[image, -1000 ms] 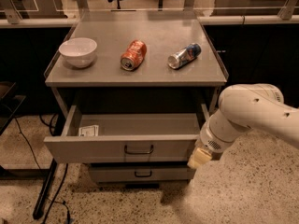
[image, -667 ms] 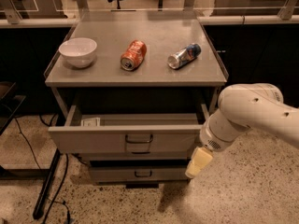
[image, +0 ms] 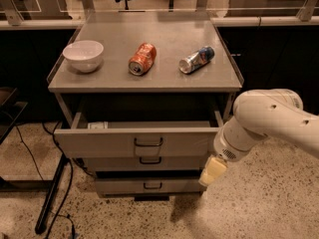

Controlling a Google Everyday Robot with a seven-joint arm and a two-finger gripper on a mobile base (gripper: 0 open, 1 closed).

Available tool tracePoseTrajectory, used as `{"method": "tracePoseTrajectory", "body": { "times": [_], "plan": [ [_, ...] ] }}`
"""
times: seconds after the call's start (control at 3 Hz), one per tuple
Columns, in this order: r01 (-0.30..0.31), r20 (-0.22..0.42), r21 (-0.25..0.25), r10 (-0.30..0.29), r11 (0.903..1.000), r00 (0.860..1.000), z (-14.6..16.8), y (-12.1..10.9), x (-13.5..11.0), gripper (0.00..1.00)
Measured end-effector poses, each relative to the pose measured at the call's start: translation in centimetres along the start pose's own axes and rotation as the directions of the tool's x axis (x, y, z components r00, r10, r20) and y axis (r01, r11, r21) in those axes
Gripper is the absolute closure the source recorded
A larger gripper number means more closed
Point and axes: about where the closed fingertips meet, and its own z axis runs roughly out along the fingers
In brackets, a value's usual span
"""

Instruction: Close top drawer

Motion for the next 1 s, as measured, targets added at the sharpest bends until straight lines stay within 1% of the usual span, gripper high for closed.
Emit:
{"method": "tracePoseTrajectory", "body": {
  "times": [0.33,0.67,1.0],
  "plan": [
    [0.000,0.000,0.000,0.000,1.0000,1.000,0.0,0.0,0.0,0.42],
    [0.005,-0.011,0.015,-0.005,0.9999,1.000,0.1,-0.4,-0.5,0.65],
    [0.022,-0.014,0.049,-0.021,0.9986,1.000,0.5,-1.5,-2.4,0.89]
  ]
}}
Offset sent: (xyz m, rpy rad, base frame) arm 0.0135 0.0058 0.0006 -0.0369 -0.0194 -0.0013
